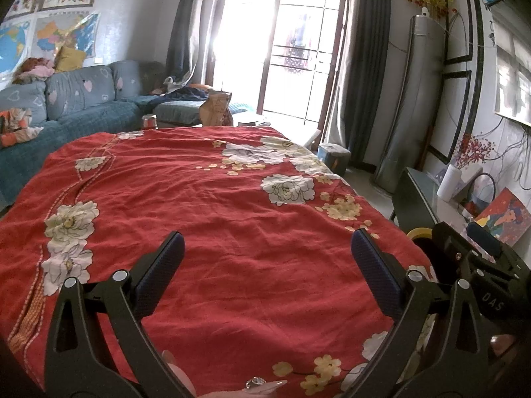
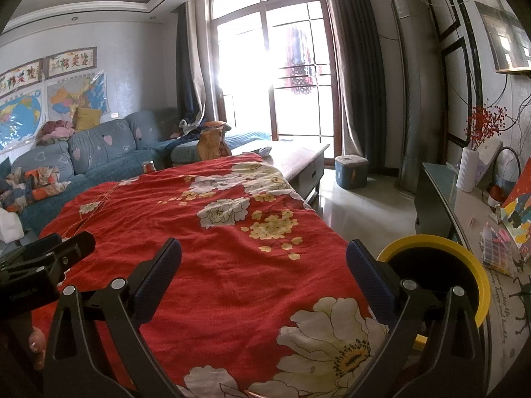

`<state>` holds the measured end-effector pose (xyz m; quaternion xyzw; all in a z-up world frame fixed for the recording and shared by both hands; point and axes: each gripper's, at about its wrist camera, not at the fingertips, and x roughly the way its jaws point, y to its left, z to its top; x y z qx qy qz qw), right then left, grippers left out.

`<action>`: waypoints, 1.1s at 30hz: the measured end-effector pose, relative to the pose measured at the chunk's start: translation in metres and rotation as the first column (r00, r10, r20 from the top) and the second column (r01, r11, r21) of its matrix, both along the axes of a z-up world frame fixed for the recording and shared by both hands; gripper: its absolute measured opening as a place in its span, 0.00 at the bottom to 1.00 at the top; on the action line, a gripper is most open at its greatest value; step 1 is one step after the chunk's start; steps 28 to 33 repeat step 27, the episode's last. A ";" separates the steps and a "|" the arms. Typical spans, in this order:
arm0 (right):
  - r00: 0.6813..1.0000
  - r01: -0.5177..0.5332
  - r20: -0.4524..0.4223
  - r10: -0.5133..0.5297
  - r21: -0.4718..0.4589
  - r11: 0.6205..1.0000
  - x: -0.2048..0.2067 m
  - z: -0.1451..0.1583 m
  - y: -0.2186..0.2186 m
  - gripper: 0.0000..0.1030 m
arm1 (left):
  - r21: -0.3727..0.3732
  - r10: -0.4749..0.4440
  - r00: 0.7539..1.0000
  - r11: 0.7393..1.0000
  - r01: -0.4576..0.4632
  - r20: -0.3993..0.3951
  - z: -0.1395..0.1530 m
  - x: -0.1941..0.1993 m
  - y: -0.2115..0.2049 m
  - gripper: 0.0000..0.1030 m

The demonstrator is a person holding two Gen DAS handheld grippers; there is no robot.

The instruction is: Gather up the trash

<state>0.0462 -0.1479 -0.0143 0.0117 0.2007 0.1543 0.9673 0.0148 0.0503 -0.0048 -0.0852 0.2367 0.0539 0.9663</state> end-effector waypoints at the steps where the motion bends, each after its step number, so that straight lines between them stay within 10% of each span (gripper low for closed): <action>1: 1.000 0.000 0.000 0.000 0.000 1.000 0.000 0.000 0.000 0.94 | 0.000 -0.001 1.000 1.000 0.001 0.000 0.000 0.000 0.000 0.89; 13: 0.999 -0.018 -0.027 0.017 -0.006 1.000 0.003 0.001 0.005 0.94 | -0.003 0.020 0.999 1.000 -0.021 -0.025 -0.001 0.001 0.007 0.89; 19: 0.971 -0.187 -0.143 0.189 0.028 0.982 0.021 0.019 0.059 0.94 | -0.059 0.158 0.987 0.985 -0.160 -0.029 0.019 -0.005 0.067 0.89; 27: 0.877 -0.445 -0.221 0.426 -0.041 0.895 0.032 0.017 0.227 0.94 | -0.040 0.486 0.842 0.861 -0.508 -0.236 -0.010 -0.026 0.257 0.89; 33: 0.877 -0.445 -0.221 0.426 -0.041 0.895 0.032 0.017 0.227 0.94 | -0.040 0.486 0.842 0.861 -0.508 -0.236 -0.010 -0.026 0.257 0.89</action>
